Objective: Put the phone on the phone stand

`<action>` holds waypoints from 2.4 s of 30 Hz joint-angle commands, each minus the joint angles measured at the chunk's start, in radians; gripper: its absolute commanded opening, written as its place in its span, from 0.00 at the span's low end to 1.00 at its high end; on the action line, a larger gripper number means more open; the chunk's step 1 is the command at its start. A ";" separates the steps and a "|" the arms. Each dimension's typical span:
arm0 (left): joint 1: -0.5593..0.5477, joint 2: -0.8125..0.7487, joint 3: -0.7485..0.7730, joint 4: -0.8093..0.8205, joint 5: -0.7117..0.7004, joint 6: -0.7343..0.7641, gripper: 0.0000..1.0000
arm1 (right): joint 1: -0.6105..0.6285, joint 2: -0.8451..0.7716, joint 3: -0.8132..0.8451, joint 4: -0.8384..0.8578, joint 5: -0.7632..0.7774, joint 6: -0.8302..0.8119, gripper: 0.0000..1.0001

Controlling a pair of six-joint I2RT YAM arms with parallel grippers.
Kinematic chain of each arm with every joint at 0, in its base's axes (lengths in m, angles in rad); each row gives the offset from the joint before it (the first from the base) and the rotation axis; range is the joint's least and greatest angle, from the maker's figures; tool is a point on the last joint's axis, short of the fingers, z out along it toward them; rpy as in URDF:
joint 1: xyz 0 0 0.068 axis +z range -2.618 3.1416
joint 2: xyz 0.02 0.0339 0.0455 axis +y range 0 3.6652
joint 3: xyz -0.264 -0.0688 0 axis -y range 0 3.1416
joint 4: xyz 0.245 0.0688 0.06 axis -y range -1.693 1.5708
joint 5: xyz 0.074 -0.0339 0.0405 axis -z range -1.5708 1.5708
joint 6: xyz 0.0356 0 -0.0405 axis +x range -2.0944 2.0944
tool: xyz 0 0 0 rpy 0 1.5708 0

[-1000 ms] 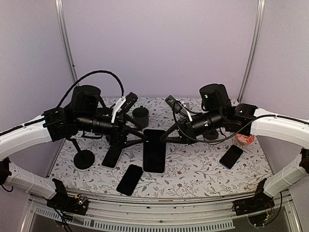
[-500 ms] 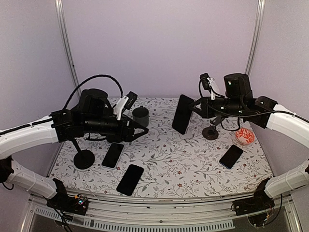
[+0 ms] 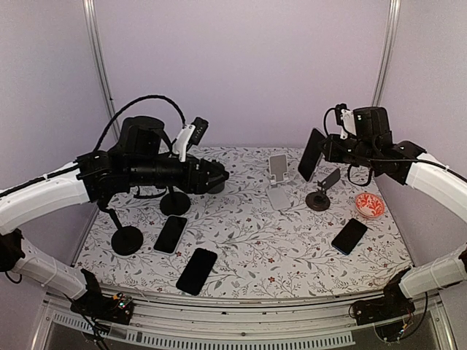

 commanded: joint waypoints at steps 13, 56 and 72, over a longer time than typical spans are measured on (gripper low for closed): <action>-0.021 -0.115 -0.101 -0.064 -0.067 -0.032 0.61 | -0.127 0.015 -0.062 0.106 0.041 0.025 0.00; -0.021 -0.095 -0.089 -0.047 -0.065 -0.080 0.61 | -0.168 0.098 -0.179 0.287 0.278 0.066 0.00; -0.022 -0.077 -0.083 -0.053 -0.068 -0.056 0.61 | -0.165 0.144 -0.188 0.293 0.240 0.098 0.00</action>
